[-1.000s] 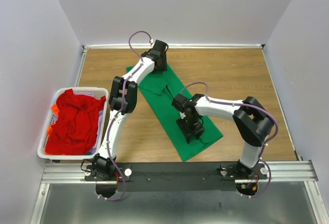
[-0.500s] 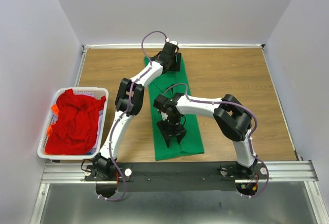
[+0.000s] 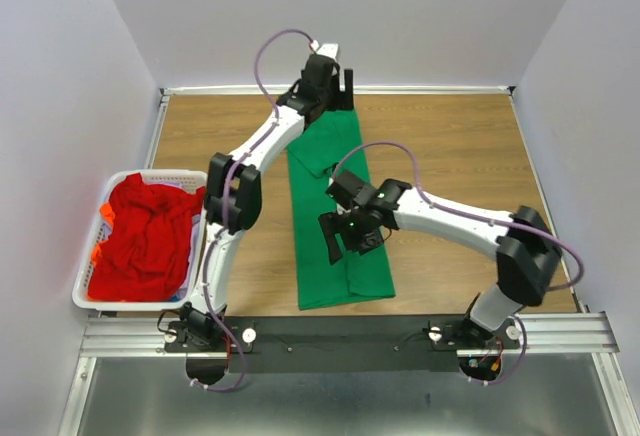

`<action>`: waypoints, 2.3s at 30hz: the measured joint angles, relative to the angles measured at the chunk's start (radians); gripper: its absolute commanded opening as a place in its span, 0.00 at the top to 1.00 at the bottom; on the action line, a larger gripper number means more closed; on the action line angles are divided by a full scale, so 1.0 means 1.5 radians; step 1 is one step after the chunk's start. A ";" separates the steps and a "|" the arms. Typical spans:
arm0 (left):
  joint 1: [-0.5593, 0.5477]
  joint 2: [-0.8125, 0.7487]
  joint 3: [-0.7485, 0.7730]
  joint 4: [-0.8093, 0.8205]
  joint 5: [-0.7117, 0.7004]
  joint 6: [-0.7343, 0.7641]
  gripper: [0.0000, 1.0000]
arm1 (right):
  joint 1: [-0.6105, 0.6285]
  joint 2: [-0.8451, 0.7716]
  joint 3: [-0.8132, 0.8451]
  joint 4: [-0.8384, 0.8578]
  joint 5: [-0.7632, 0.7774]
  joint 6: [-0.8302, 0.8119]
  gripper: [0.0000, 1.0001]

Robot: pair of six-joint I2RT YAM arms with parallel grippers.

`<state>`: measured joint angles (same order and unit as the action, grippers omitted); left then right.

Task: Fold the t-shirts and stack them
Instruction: Fold the tshirt

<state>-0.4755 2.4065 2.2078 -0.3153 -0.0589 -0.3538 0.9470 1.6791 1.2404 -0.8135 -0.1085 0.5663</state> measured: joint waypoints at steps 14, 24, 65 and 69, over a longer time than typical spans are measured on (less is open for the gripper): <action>-0.058 -0.565 -0.579 -0.042 -0.100 -0.173 0.14 | -0.079 -0.235 -0.284 0.012 0.087 0.066 0.37; -0.188 -0.740 -0.913 -0.202 -0.067 -0.301 0.19 | -0.086 -0.256 -0.342 0.026 0.069 0.094 0.53; -0.379 -0.744 -1.035 -0.185 0.033 -0.478 0.48 | -0.092 -0.226 -0.413 0.105 -0.034 0.111 0.99; -0.395 -0.728 -1.035 -0.188 0.033 -0.491 0.48 | -0.092 -0.226 -0.413 0.105 -0.034 0.111 0.99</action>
<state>-1.0679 1.3140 0.6552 -0.5968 -0.0093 -1.0901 0.8097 1.3399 0.6216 -0.6556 -0.1600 0.7330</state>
